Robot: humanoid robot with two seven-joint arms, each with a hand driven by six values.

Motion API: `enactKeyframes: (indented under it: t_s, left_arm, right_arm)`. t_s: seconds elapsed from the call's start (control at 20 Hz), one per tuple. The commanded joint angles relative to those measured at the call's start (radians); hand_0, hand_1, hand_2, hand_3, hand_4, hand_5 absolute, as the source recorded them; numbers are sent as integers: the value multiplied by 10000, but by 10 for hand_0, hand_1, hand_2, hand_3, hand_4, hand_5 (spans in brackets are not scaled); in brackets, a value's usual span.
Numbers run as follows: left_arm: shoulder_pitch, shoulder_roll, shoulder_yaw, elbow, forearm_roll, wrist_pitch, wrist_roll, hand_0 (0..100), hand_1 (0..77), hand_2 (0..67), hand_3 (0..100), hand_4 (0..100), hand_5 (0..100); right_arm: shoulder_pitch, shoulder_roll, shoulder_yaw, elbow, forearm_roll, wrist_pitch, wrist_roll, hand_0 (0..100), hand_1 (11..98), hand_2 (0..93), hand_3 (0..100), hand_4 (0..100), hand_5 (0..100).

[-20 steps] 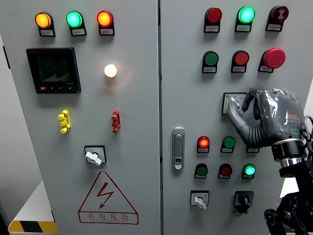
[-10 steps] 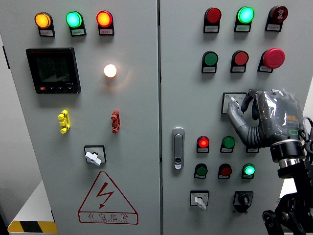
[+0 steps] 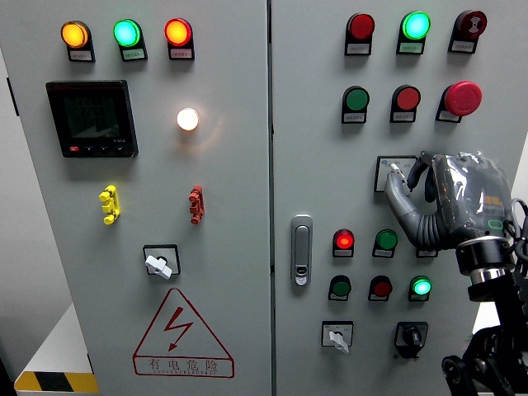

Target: Rotate and turn off gray switch

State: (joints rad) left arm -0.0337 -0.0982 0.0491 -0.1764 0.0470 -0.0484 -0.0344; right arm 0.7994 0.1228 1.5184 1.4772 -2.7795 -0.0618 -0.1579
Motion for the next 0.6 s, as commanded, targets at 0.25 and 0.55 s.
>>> enactKeyframes:
  t_s: [0.25,0.55]
  left_arm:
    - [0,0,0,0,5,-7,-9,0,0,102,207,121,127]
    - [0,0,0,0,5,8,6,0,0,102,207,121,127]
  right_arm:
    - [44,-16,-13,0,14,-11,-78,779,329,698,926,746,936]
    - [59,-16,-59,-77,14,-11,-277,785,308,713,927,745,938]
